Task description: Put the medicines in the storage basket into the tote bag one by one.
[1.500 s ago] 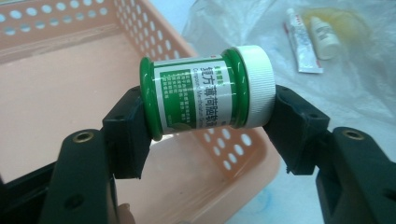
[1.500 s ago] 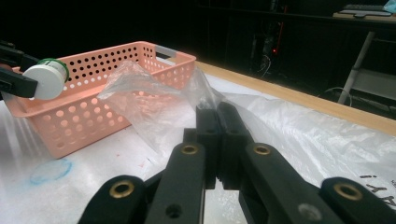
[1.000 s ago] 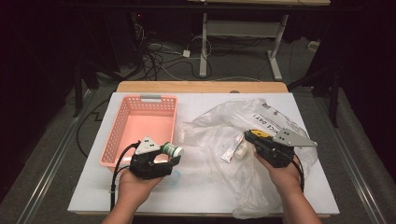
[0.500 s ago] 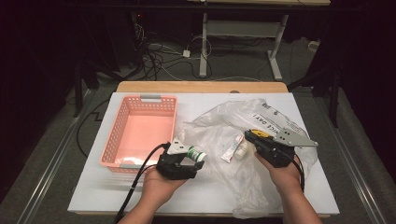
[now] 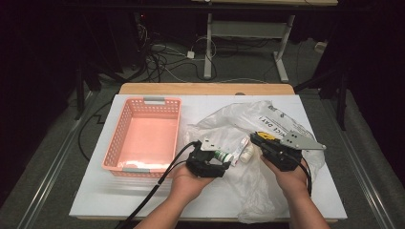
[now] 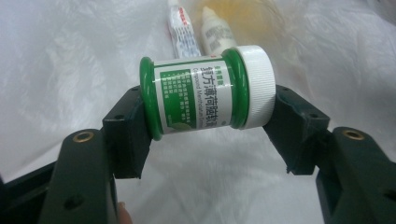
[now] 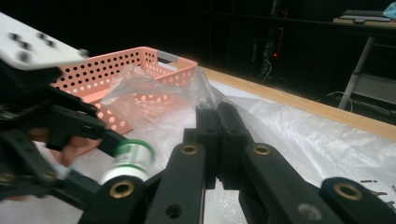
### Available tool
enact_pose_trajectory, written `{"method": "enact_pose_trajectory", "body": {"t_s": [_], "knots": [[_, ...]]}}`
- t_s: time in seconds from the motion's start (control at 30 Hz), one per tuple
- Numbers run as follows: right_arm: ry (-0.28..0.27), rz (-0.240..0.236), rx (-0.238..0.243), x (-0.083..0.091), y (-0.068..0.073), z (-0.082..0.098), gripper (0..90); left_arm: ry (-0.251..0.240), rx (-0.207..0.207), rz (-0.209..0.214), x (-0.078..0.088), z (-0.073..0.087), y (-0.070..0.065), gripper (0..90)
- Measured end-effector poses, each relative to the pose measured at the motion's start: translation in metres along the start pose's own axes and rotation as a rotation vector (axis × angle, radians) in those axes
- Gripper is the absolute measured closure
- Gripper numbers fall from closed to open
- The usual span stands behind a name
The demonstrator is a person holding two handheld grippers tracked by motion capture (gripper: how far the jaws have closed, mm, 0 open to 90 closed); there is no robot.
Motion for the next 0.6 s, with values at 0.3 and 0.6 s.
{"method": "enact_pose_trajectory", "body": {"t_s": [0.3,0.6], "knots": [[-0.005,-0.002,-0.007,-0.001,-0.001,0.0,90.0,0.004,0.011,-0.105,-0.05,-0.018,0.026,35.0],[-0.006,-0.006,-0.011,-0.001,-0.001,0.0,90.0,-0.018,0.029,-0.136,-0.076,-0.03,0.044,34.9]]}}
Point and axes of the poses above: each handheld gripper's, and its own axes: x roughly backward along the jaws, z roughly out of its underside, y roughly to its left, the point moved 8 cm from there along -x, roughly forward along the jaws, and after that the axes turned 7 degrees about -x, right-handed, at the moved point
